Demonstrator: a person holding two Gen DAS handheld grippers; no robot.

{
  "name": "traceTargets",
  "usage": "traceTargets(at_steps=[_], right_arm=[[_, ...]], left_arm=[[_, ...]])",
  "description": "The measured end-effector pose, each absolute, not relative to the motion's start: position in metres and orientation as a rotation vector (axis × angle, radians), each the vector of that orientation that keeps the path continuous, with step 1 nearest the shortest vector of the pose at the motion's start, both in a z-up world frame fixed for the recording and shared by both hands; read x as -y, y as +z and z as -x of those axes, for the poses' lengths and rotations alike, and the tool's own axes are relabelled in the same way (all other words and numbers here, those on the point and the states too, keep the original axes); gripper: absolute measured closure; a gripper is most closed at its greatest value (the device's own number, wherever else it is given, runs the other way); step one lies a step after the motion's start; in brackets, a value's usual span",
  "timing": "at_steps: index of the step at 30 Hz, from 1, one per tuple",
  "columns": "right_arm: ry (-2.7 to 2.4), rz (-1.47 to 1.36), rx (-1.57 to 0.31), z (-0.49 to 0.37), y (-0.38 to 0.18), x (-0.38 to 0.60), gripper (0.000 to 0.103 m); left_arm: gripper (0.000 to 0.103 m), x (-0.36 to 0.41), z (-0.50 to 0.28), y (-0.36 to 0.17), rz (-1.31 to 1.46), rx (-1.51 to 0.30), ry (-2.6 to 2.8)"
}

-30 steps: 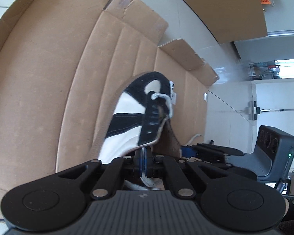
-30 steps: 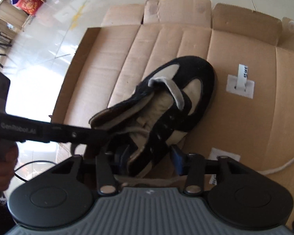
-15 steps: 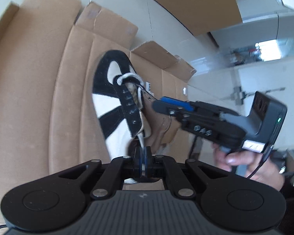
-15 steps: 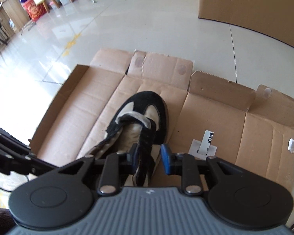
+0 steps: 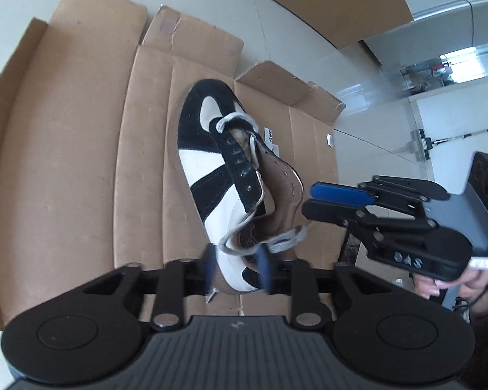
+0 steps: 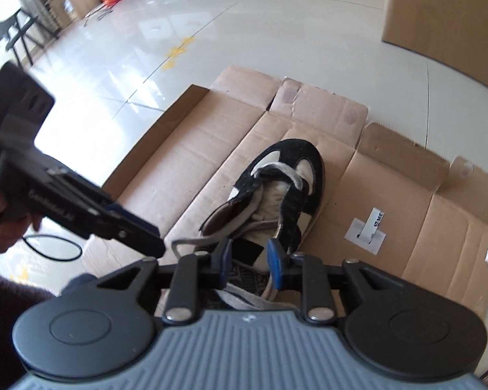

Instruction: Lace up shoes with both hands

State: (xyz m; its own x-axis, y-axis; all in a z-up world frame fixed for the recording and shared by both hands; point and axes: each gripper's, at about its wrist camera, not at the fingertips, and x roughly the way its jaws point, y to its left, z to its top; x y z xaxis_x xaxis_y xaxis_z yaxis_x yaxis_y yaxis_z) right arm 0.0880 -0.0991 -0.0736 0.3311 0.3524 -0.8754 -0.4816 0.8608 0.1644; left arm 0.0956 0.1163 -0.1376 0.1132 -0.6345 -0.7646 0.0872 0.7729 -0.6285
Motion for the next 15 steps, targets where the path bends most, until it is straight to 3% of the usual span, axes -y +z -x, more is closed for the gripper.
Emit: traceTargets(at_steps=[5,7,8,13,15], right_arm=[[0.58,0.205,-1.118,-0.077,-0.079,0.102,0.055],[0.585,0.241,-1.126,-0.073,-0.083,0.104,0.051],[0.599,0.265,-1.146,-0.071,-0.089,0.107,0.051],[0.623,0.449,-1.157,-0.059,-0.112,0.109,0.053],[0.637,0.531,-1.146,-0.056,-0.124,0.107,0.061]], left_arm=[[0.067,-0.109,-0.098,-0.159,0.59,-1.394,-0.501],[0.094,-0.115,-0.096,-0.165,0.644,-1.392,-0.475],[0.098,-0.117,-0.095,-0.166,0.672,-1.385,-0.476],[0.1,-0.124,-0.092,-0.135,0.604,-1.283,-0.521],[0.1,-0.125,-0.093,-0.123,0.561,-1.259,-0.527]])
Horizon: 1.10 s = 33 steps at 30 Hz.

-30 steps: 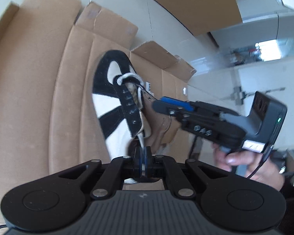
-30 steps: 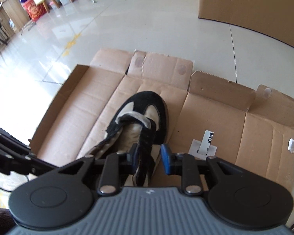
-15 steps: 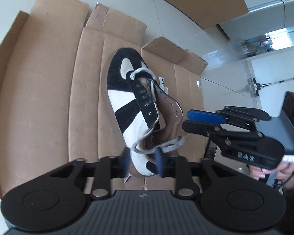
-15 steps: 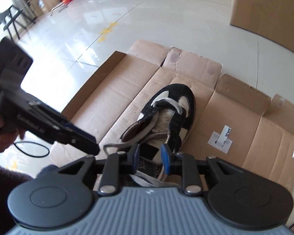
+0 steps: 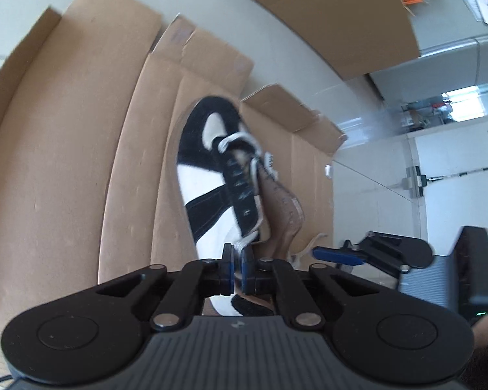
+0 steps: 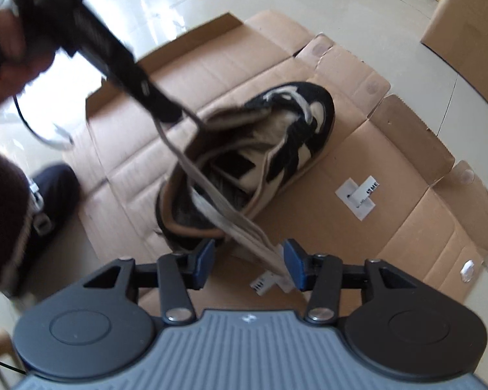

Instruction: Lace up shoes with both hands

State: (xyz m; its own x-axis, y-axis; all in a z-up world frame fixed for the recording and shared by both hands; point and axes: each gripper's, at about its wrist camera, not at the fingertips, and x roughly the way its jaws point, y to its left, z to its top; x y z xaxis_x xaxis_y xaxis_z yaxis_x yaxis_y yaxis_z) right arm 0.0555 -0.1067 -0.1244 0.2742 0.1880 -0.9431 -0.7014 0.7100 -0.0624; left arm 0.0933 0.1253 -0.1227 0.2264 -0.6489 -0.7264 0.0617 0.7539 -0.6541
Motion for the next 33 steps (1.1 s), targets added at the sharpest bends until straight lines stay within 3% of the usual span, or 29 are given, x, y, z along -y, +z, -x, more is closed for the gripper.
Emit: traceTargets(at_steps=[2,3,4,11,14,17,21,24,28,33], right_arm=[[0.639,0.62,-1.116,-0.051,-0.137,0.104,0.074],[0.63,0.65,-1.1,-0.049,-0.141,0.103,0.1],[0.604,0.696,-1.078,-0.048,-0.145,0.103,0.102],[0.439,0.665,-0.993,-0.064,-0.119,0.133,0.103],[0.388,0.631,-0.928,-0.066,-0.095,0.14,0.103],[0.4,0.577,-0.898,-0.066,-0.073,0.139,0.103],[0.427,0.641,-0.899,-0.062,-0.079,0.131,0.102],[0.412,0.648,-0.952,-0.064,-0.092,0.132,0.095],[0.392,0.526,-1.015,-0.073,-0.095,0.142,0.073],[0.352,0.31,-1.077,-0.101,-0.104,0.153,0.072]], left_arm=[[0.1,-0.123,-0.093,-0.11,0.465,-1.233,-0.524],[0.1,-0.118,-0.091,-0.104,0.376,-1.215,-0.511],[0.1,-0.115,-0.09,-0.102,0.32,-1.206,-0.505],[0.101,-0.107,-0.082,-0.098,-0.113,-1.117,-0.345],[0.101,-0.118,-0.081,-0.102,-0.174,-1.108,-0.286],[0.096,-0.13,-0.086,-0.103,0.04,-1.17,-0.353],[0.059,-0.134,-0.091,-0.119,0.423,-1.27,-0.473],[0.057,-0.128,-0.092,-0.139,0.6,-1.302,-0.493],[0.057,-0.119,-0.096,-0.164,0.716,-1.334,-0.466],[0.064,-0.112,-0.095,-0.177,0.809,-1.316,-0.442]])
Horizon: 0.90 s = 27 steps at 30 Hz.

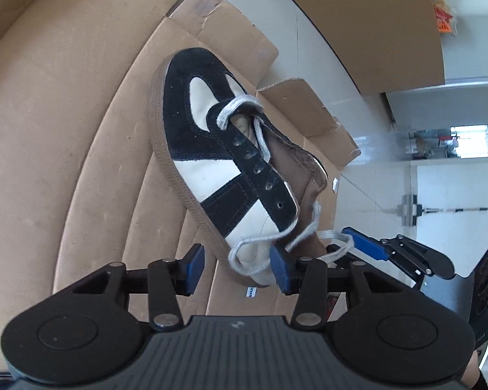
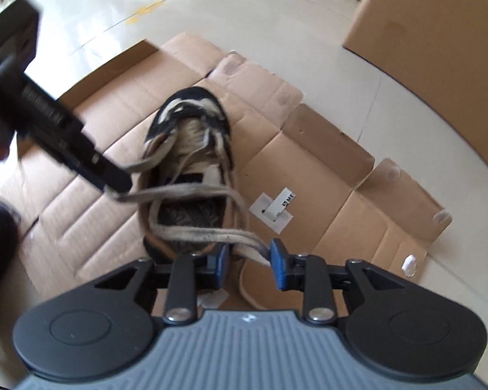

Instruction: Lace up shoes with both hands

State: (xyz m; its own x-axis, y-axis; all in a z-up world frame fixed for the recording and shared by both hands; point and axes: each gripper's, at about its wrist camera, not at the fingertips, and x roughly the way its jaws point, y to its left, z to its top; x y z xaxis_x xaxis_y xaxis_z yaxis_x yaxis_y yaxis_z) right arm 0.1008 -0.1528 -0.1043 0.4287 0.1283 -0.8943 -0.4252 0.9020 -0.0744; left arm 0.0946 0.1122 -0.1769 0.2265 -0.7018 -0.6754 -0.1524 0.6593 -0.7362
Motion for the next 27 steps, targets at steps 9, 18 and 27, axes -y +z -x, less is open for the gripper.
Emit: traceTargets(at_steps=[9,18,27], right_arm=[[0.337,-0.191,-1.328,-0.135,-0.139,0.176,0.082],[0.446,-0.242,-1.368,-0.115,-0.123,0.146,0.084],[0.498,-0.229,-1.379,-0.102,-0.121,0.132,0.1]], left_arm=[[0.102,-0.106,-0.089,-0.164,0.8,-1.237,-0.516],[0.103,-0.129,-0.098,-0.131,0.751,-1.127,-0.536],[0.103,-0.131,-0.101,-0.139,0.713,-1.173,-0.499]])
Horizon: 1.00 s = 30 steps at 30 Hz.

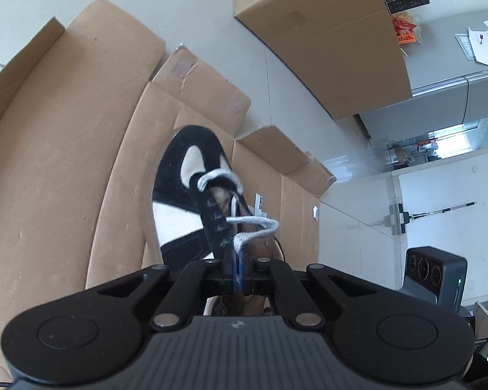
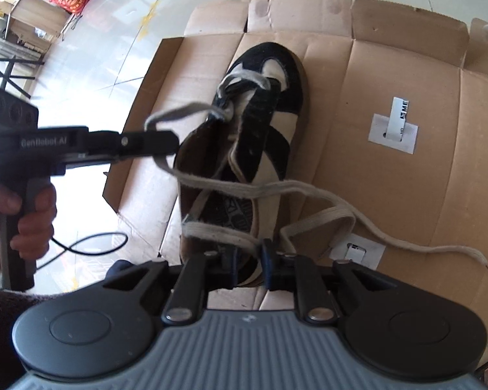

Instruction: Lace up shoes with both hands

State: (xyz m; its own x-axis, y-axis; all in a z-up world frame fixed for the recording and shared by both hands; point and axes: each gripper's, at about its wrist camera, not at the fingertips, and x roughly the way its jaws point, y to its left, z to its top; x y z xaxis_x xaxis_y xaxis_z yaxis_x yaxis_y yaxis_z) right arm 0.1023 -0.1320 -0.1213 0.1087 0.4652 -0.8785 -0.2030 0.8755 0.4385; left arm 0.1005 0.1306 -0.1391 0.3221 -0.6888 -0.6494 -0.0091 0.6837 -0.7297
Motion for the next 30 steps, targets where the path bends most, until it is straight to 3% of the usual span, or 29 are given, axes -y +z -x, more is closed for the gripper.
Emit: traceTargets(at_steps=[5,9,14,26,30], right_arm=[[0.43,-0.141,-1.194,-0.1,-0.083,0.145,0.101],[0.346,0.023,-1.034,-0.097,-0.058,0.148,0.101],[0.265,0.36,-0.841,-0.085,-0.044,0.136,0.101],[0.159,0.432,-0.878,-0.094,-0.062,0.16,0.101],[0.188,0.425,-0.908,-0.092,-0.067,0.157,0.101]], left_arm=[[0.103,-0.129,-0.103,-0.126,0.624,-1.158,-0.475],[0.103,-0.124,-0.102,-0.105,0.379,-1.125,-0.416],[0.103,-0.117,-0.098,-0.095,0.159,-1.123,-0.357],[0.102,-0.104,-0.089,-0.095,-0.214,-1.122,-0.272],[0.093,-0.1,-0.088,-0.099,-0.215,-1.164,-0.355]])
